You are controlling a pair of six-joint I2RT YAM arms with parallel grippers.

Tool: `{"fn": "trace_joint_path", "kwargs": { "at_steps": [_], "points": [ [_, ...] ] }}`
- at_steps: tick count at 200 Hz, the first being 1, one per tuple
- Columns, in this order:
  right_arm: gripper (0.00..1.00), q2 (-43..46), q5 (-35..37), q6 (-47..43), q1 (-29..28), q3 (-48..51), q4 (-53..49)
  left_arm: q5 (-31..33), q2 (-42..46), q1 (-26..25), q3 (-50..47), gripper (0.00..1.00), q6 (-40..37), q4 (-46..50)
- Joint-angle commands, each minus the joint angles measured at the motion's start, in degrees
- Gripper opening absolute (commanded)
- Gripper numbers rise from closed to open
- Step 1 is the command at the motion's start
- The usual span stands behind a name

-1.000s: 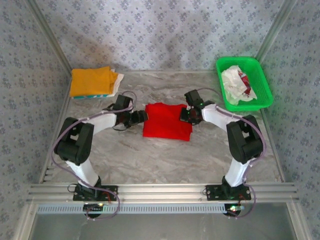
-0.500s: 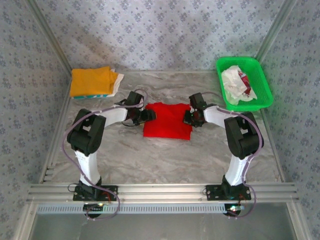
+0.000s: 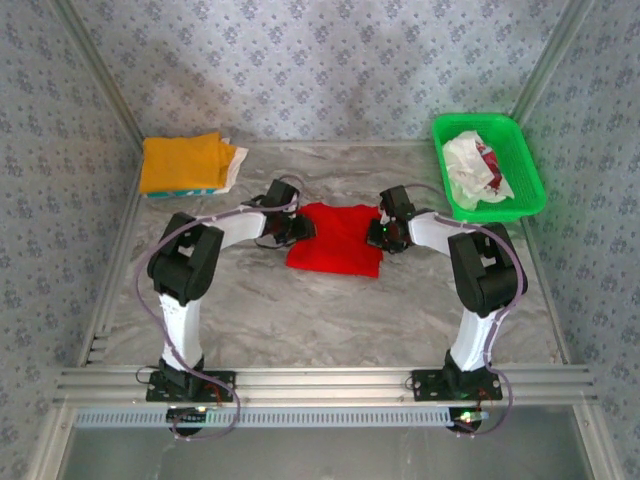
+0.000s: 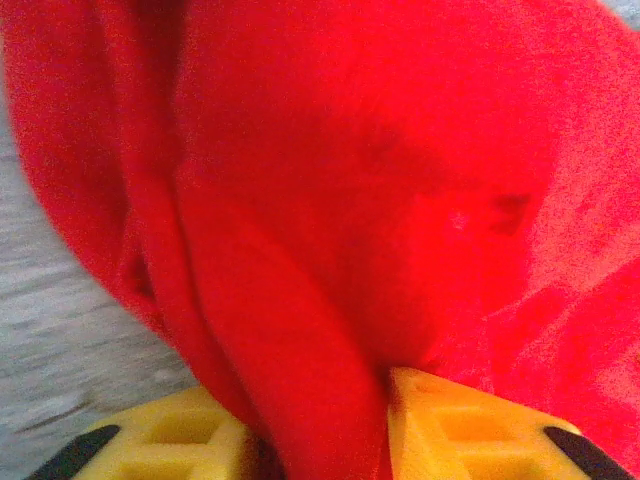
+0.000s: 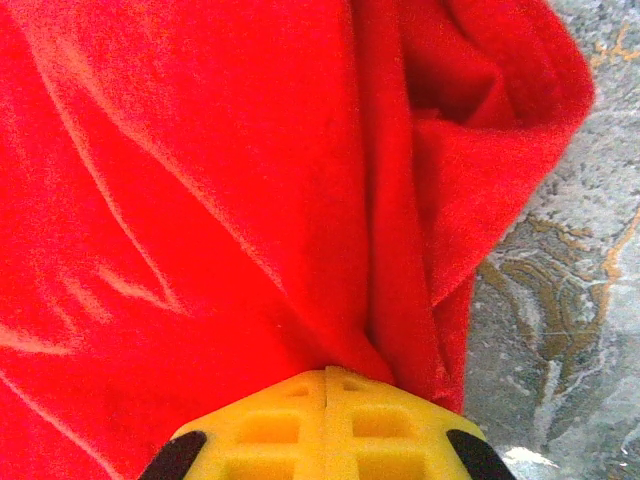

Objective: Fold and stack the t-shirts

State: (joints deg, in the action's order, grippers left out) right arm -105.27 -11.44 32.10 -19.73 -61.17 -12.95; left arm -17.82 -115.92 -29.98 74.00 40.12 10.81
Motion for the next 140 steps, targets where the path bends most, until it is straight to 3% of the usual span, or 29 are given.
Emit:
{"fn": "trace_joint_path", "kwargs": {
  "at_steps": [1, 26, 55, 70, 98, 109, 140],
  "points": [
    [0.00, -2.5, -0.6, 0.3, 0.1, 0.3, -1.5, -3.1, -1.1, -2.1, 1.9, 0.21, -0.9, -2.8],
    [0.00, -2.5, -0.8, 0.4, 0.1, 0.1, -1.5, -0.2, 0.7, -1.5, 1.4, 0.00, -2.9, 0.0],
    [0.00, -0.9, -4.2, 0.4, 0.5, -1.0, -1.9, 6.7, 3.8, 1.0, 1.7, 0.00, -8.0, 7.3],
    [0.13, 2.5, -10.1, 0.3, 1.3, 0.7, 2.4, 10.3, 6.2, 2.6, 1.3, 0.00, -13.0, 10.3],
    [0.46, 11.9, -22.1, 10.6, 6.0, 13.0, 32.6, 18.6, 10.1, 5.1, 2.8, 0.00, -23.1, 14.9],
    [0.49, 13.6, -23.5, 11.5, 7.1, 13.4, 36.3, 22.3, 10.4, 5.6, 4.7, 0.00, -26.6, 16.7],
    [0.51, 15.3, -21.8, 9.3, 7.3, 12.0, 33.5, 26.8, 7.9, 6.2, 13.0, 0.00, -35.0, 19.6]
  ]
}}
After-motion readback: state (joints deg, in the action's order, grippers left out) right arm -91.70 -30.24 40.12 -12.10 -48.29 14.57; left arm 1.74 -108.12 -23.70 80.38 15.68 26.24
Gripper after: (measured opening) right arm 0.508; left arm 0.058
